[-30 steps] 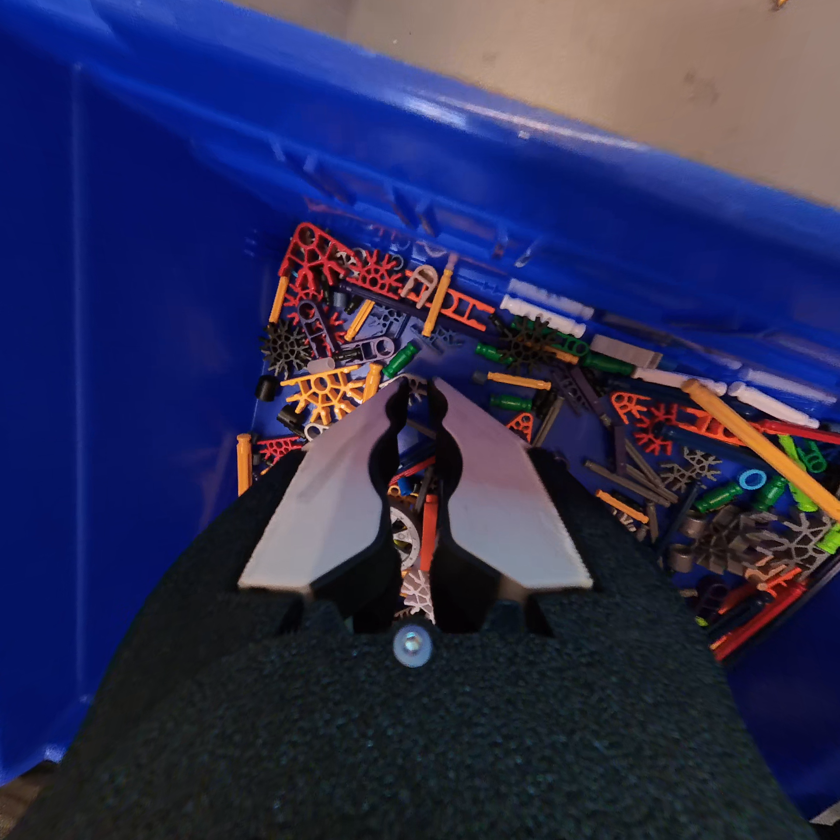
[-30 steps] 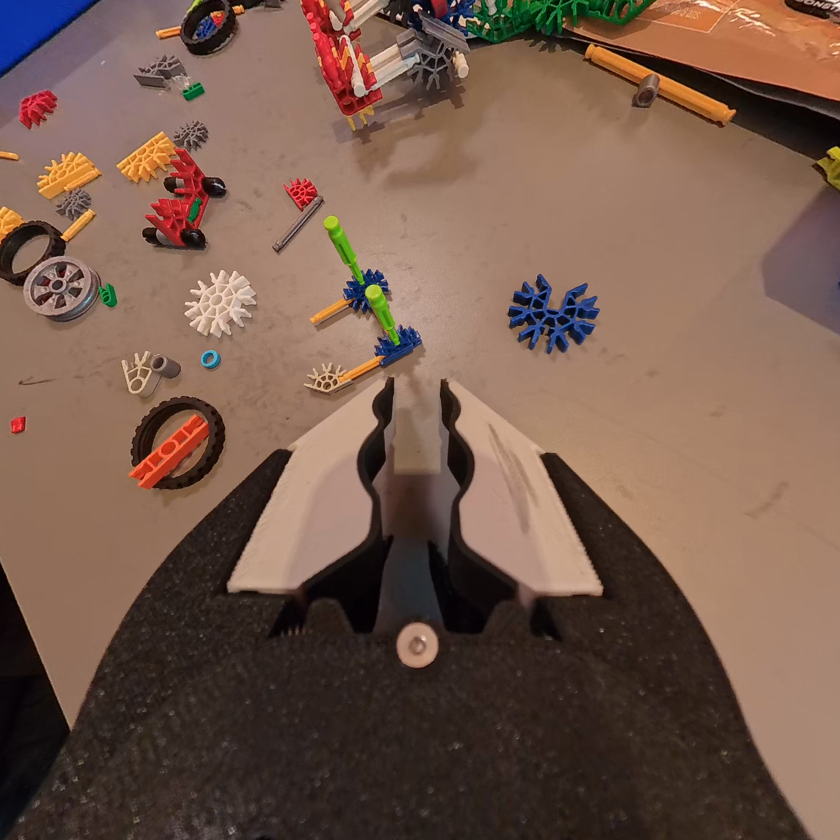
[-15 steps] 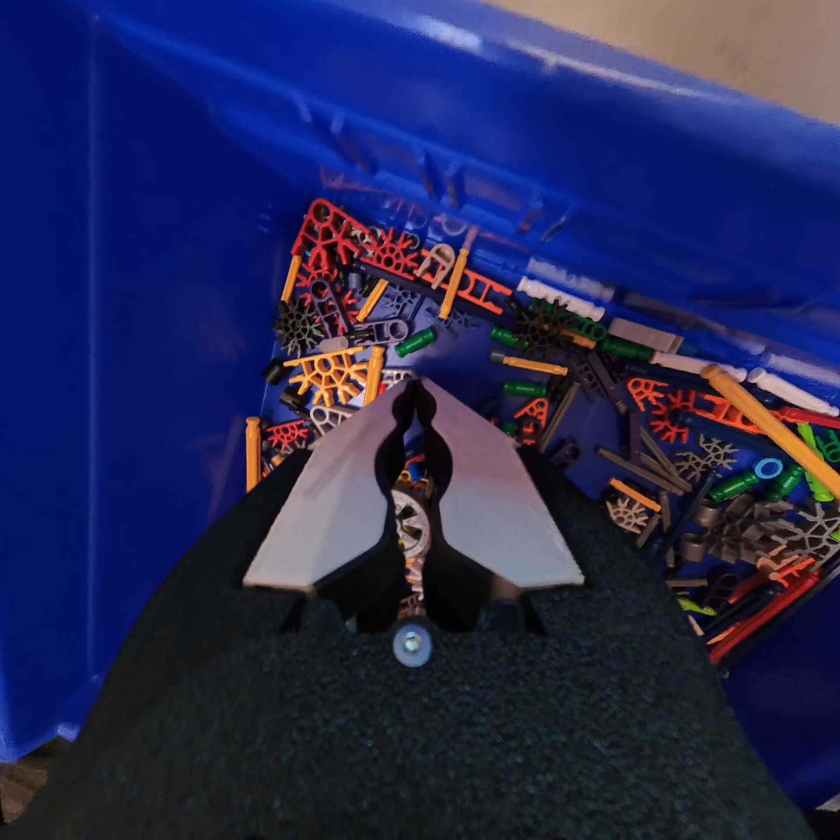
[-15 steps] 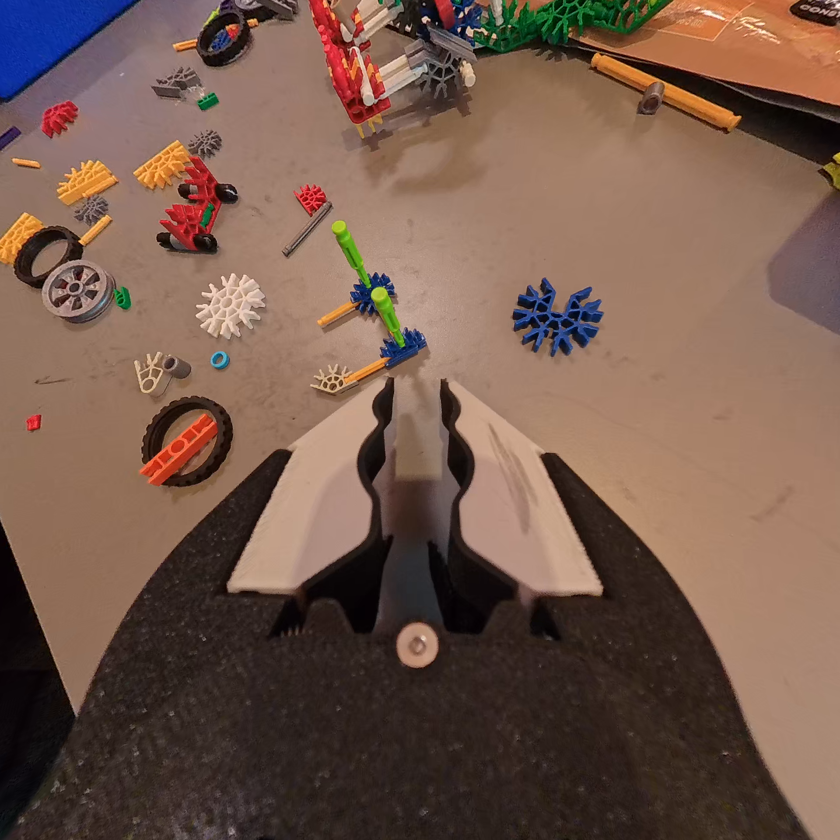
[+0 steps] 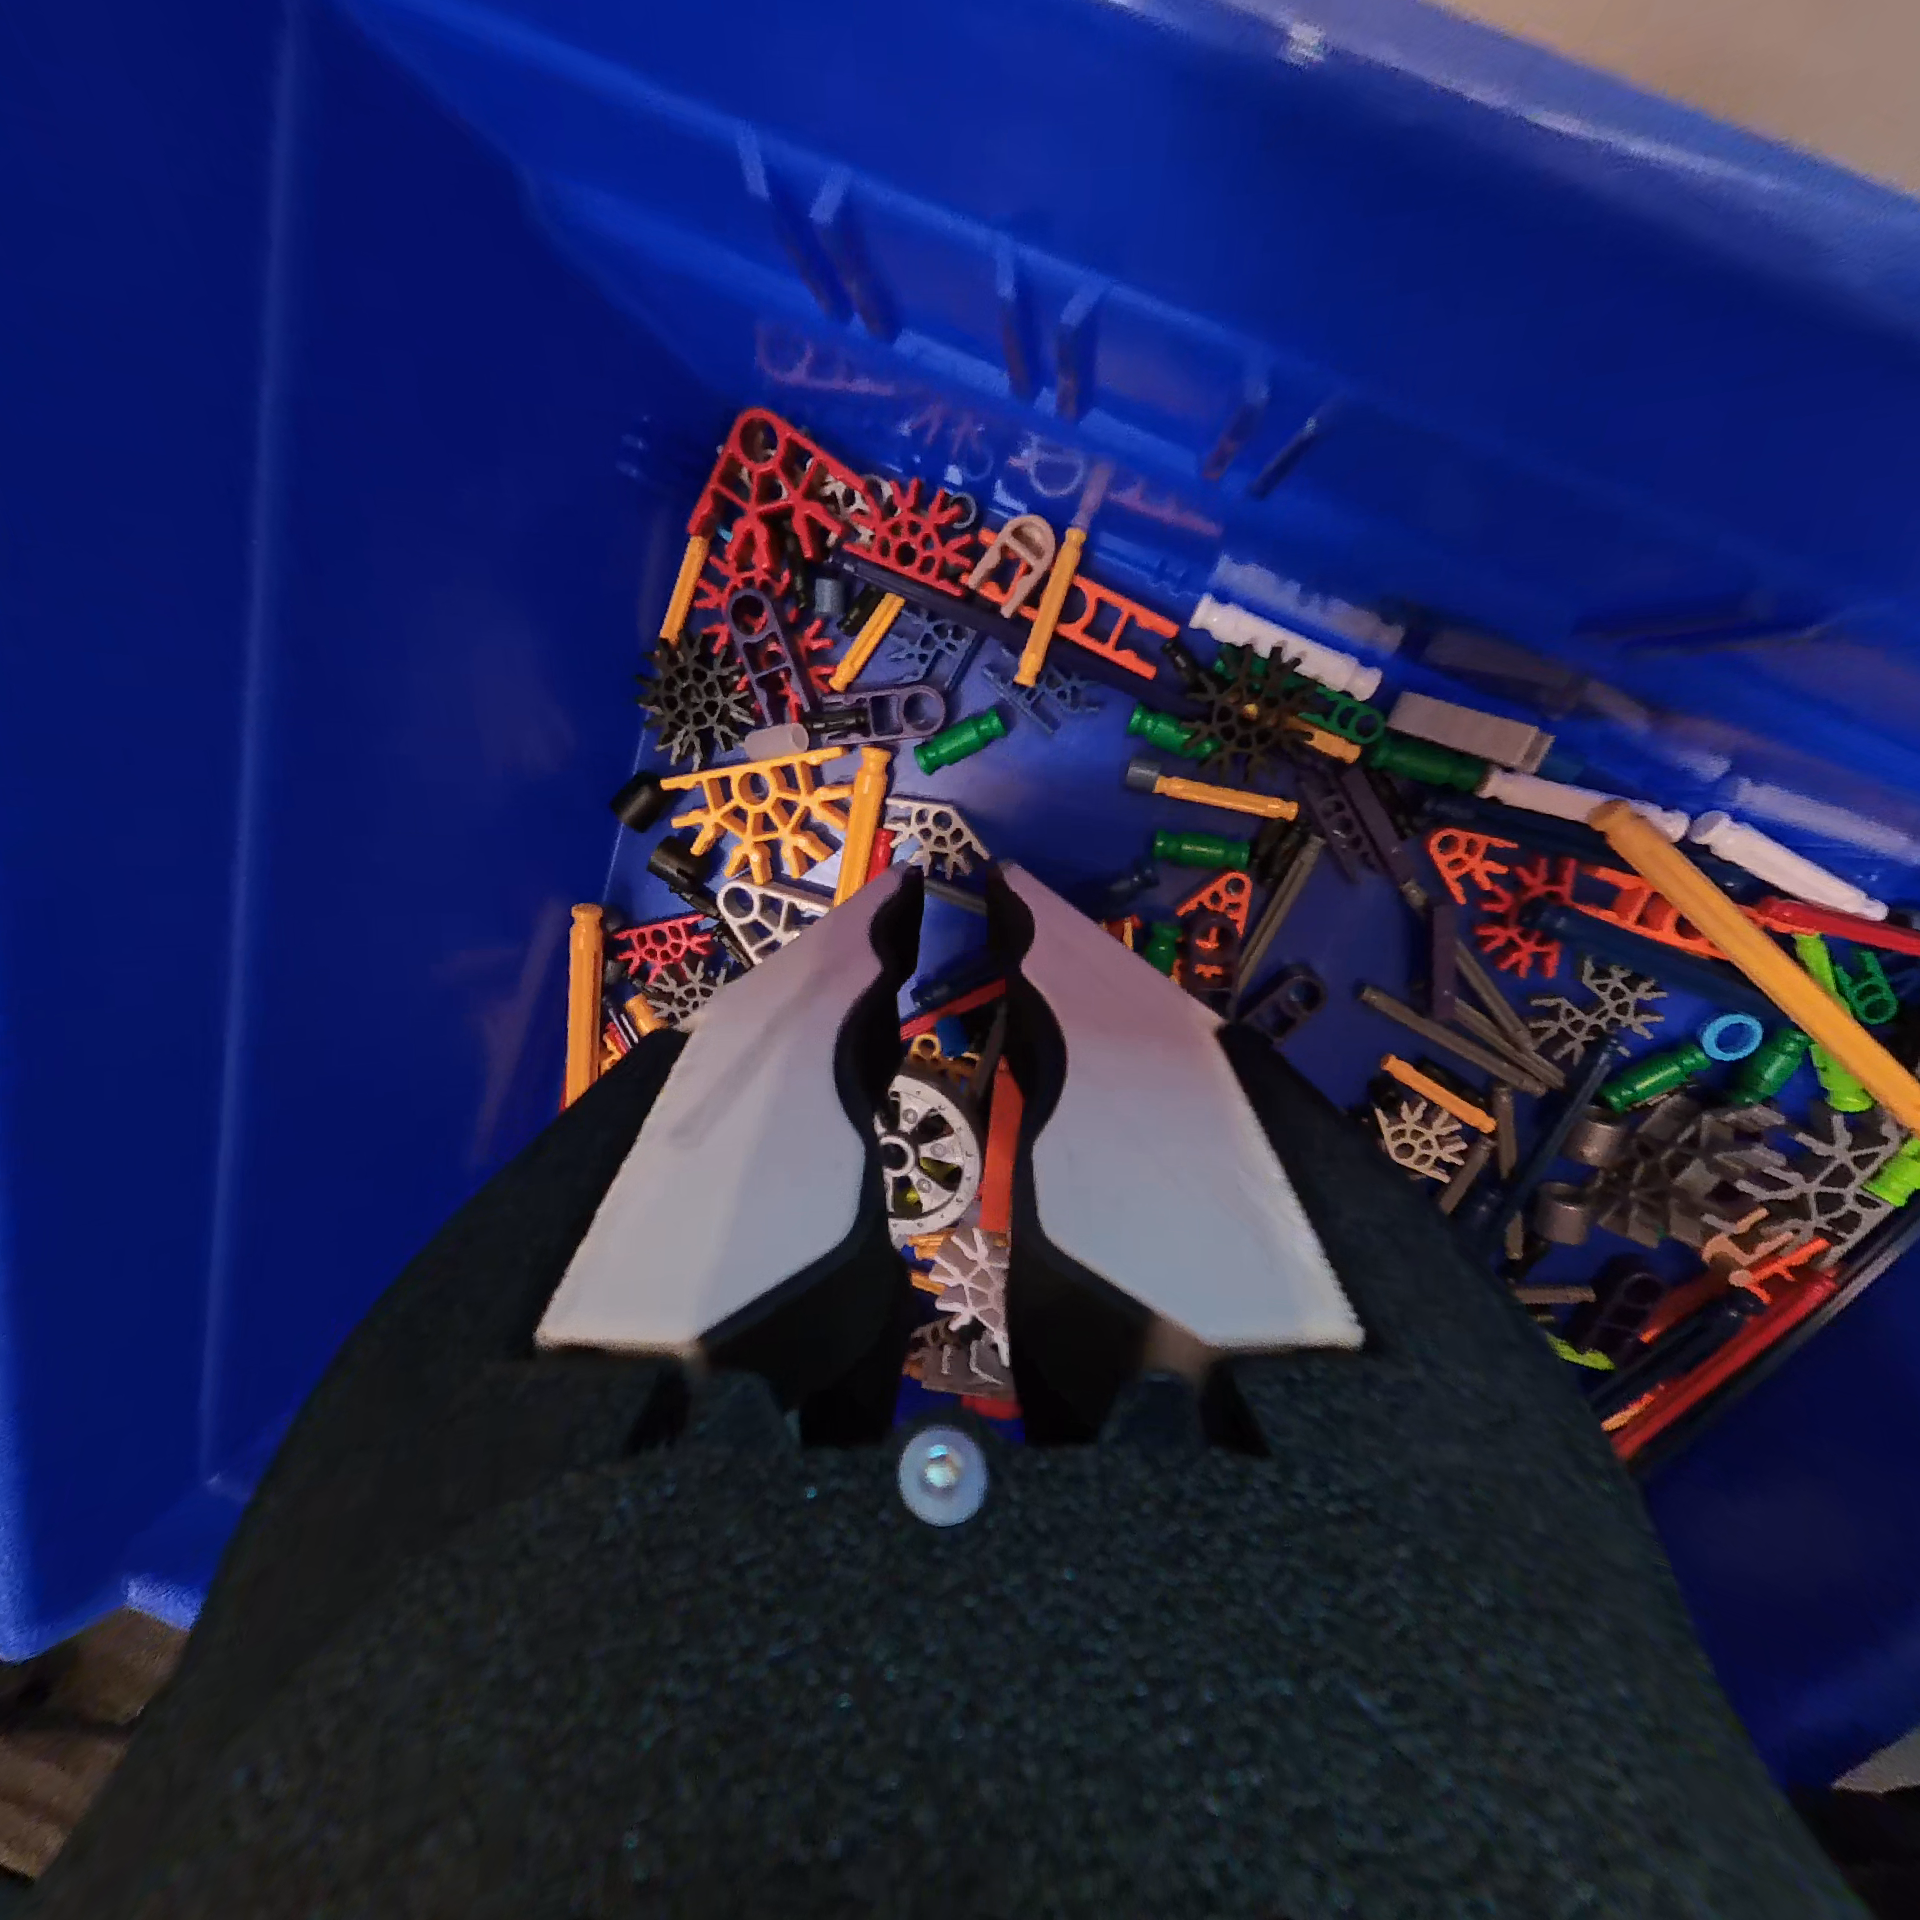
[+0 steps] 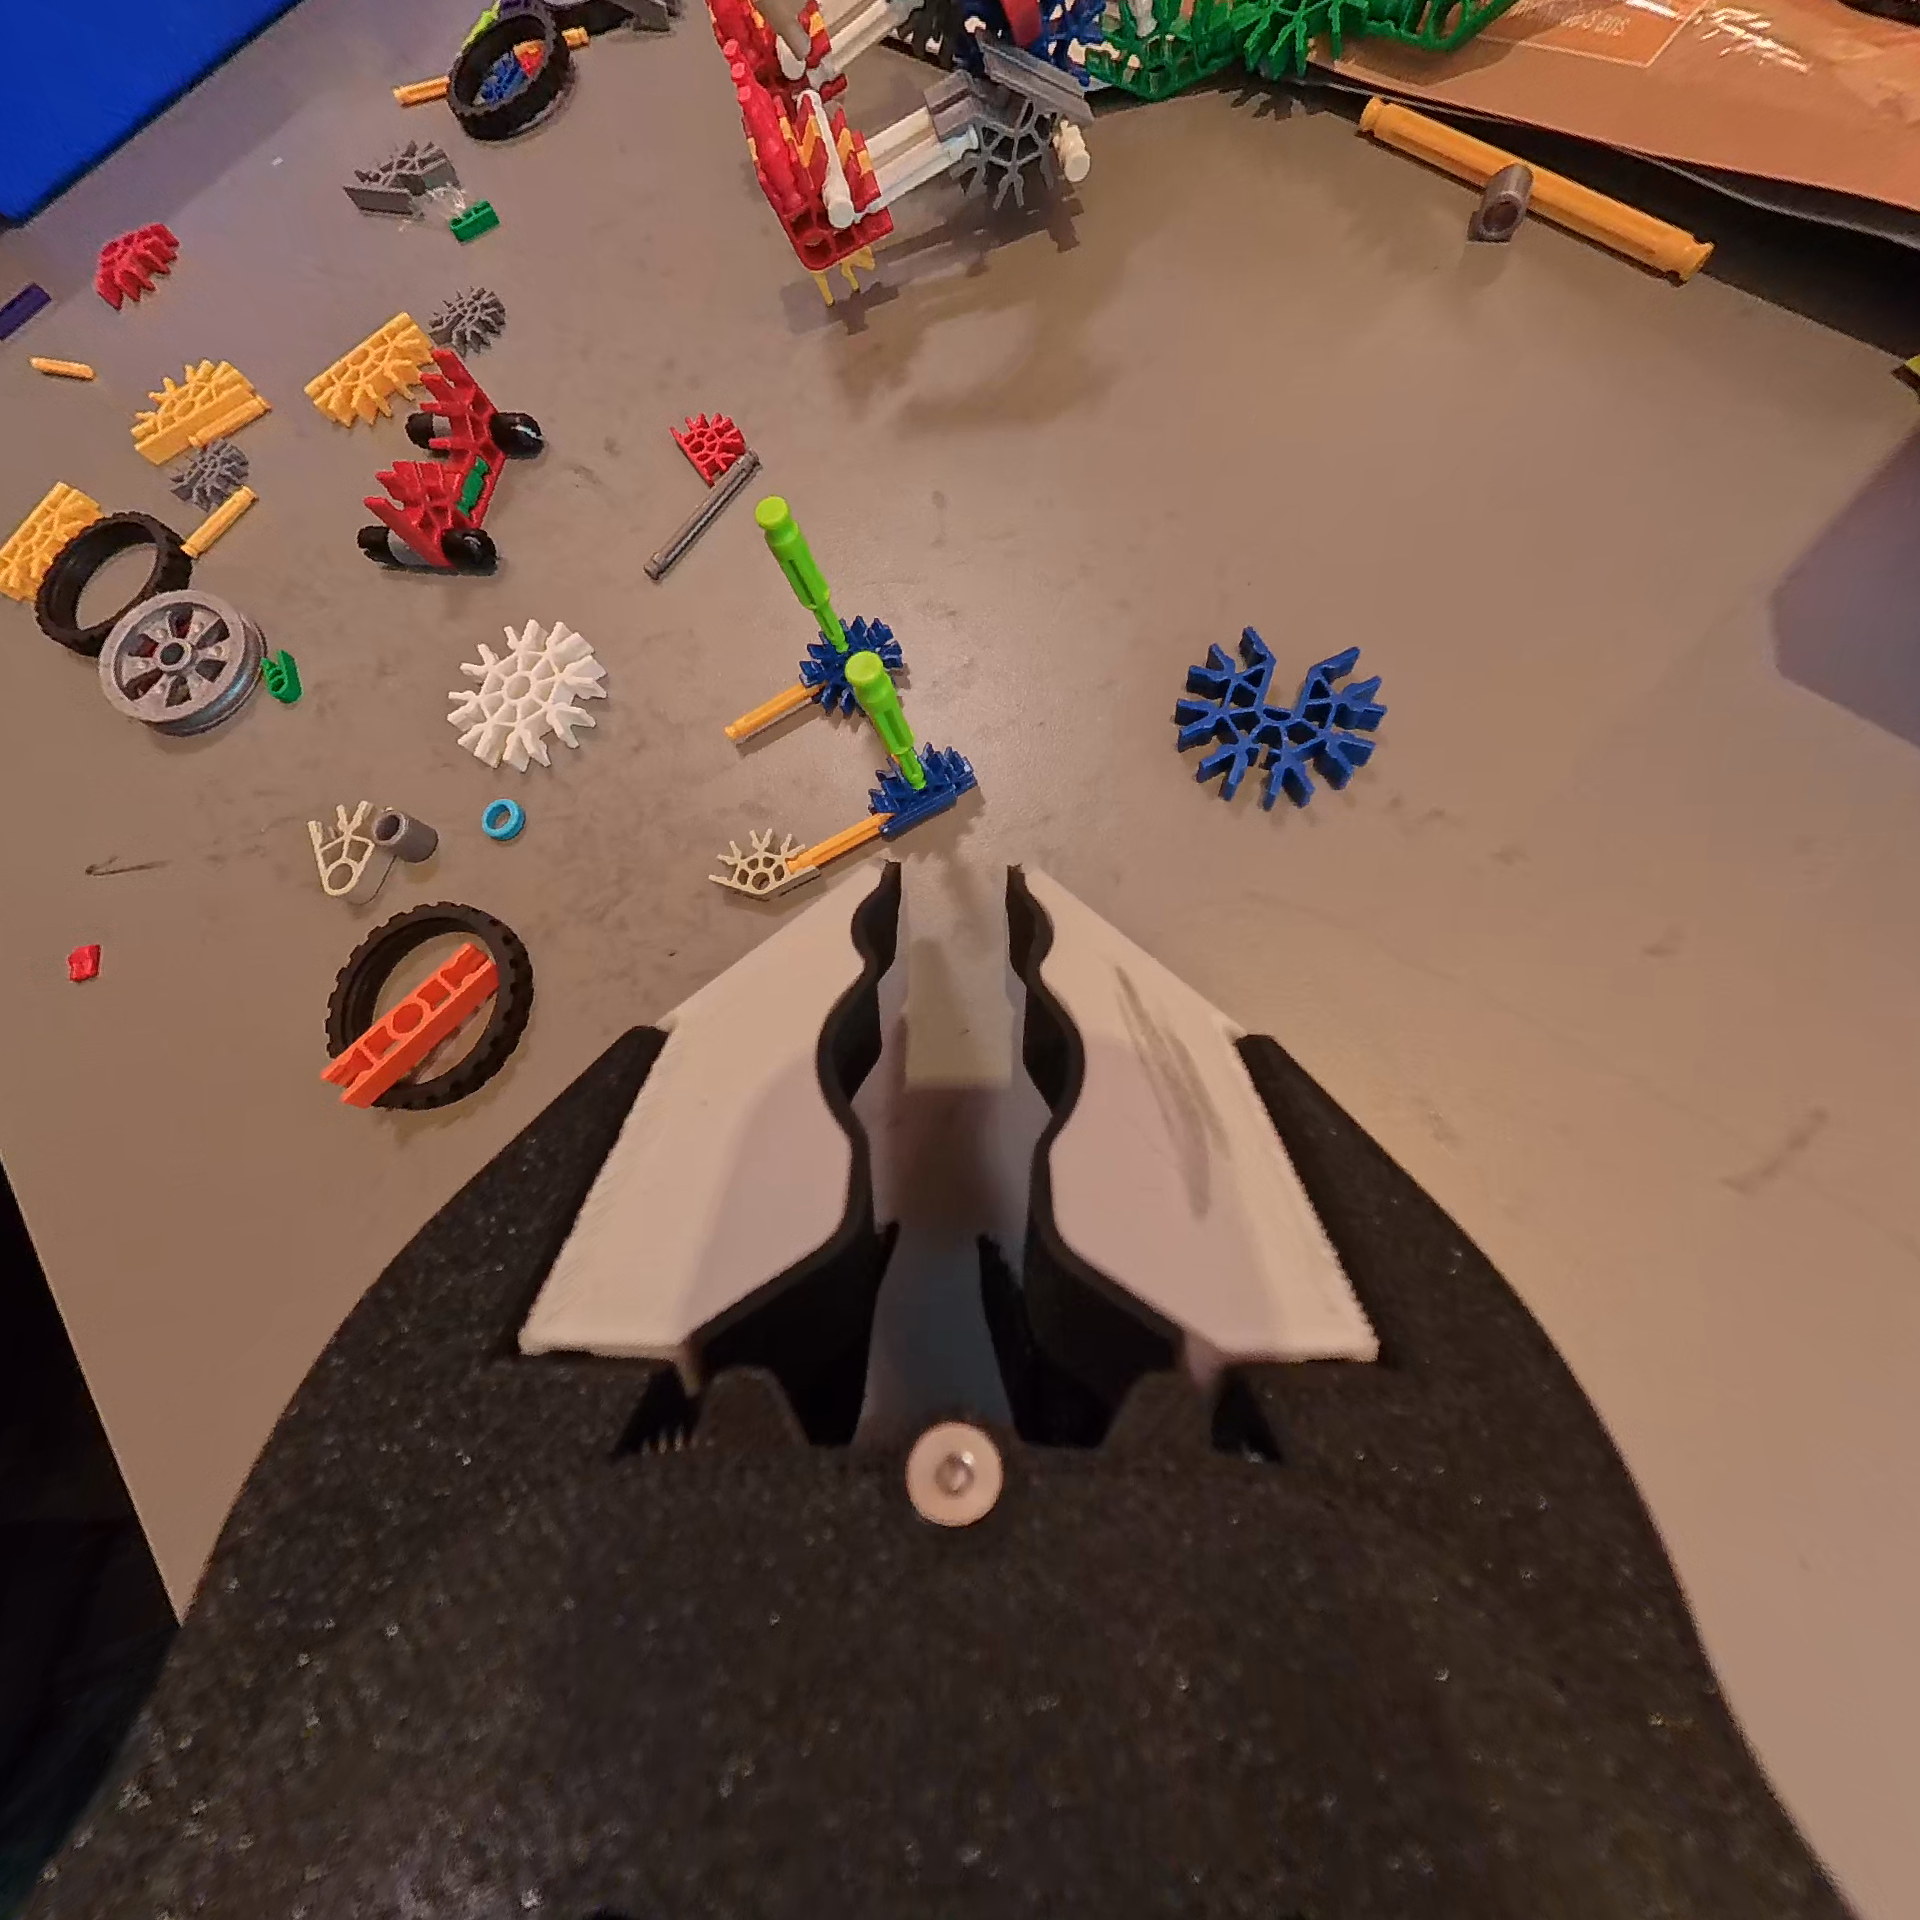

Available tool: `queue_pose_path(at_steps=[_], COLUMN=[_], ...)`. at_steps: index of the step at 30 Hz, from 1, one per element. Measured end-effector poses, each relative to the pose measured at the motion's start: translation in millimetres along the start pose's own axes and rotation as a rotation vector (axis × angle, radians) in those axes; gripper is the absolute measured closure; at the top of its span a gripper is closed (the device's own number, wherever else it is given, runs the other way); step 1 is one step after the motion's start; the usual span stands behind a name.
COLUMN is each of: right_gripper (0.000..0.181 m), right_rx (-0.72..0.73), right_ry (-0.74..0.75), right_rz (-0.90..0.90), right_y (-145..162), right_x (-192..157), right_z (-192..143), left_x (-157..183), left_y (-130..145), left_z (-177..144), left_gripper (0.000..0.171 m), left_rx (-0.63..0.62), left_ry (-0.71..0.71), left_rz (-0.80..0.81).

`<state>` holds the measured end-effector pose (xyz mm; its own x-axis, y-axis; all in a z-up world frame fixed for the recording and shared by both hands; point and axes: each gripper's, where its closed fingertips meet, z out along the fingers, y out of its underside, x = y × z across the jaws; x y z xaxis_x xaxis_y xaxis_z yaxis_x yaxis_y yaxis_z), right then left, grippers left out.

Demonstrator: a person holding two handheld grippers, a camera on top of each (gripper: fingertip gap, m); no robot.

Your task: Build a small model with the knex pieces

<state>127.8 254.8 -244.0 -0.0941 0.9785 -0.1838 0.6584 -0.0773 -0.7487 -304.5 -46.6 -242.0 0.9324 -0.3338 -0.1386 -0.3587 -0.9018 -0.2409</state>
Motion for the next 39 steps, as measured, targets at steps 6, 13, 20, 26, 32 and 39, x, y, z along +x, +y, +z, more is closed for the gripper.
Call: queue_pose_path(at_steps=[6, 13, 20, 26, 32, 39], right_gripper=[0.161, 0.161, 0.161, 0.161, 0.161, 0.161], right_rx=[0.002, 0.005, 0.006, 0.007, 0.009, 0.009], right_ry=[0.002, -0.001, -0.001, -0.002, -0.001, -0.003], right_rz=[0.000, 0.000, 0.001, 0.001, 0.000, 0.002], right_y=[0, -1, -1, -1, -1, -1], right_x=[0, 0, 0, 0, 0, 0], right_z=[0, -1, -1, -1, -1, -1], left_x=[0, 0, -2, -3, -4, -11], left_y=[1, -2, -10, -10, -10, -11], left_z=[8, 10, 12, 12, 9, 6], left_gripper=[0.156, 0.154, 0.161, 0.162, 0.170, 0.171], left_rx=[-0.029, -0.021, -0.019, -0.014, -0.007, -0.001], left_ry=[-0.005, 0.004, -0.032, -0.044, -0.057, -0.088], left_rz=[-0.017, -0.051, -0.015, 0.008, 0.032, 0.026])
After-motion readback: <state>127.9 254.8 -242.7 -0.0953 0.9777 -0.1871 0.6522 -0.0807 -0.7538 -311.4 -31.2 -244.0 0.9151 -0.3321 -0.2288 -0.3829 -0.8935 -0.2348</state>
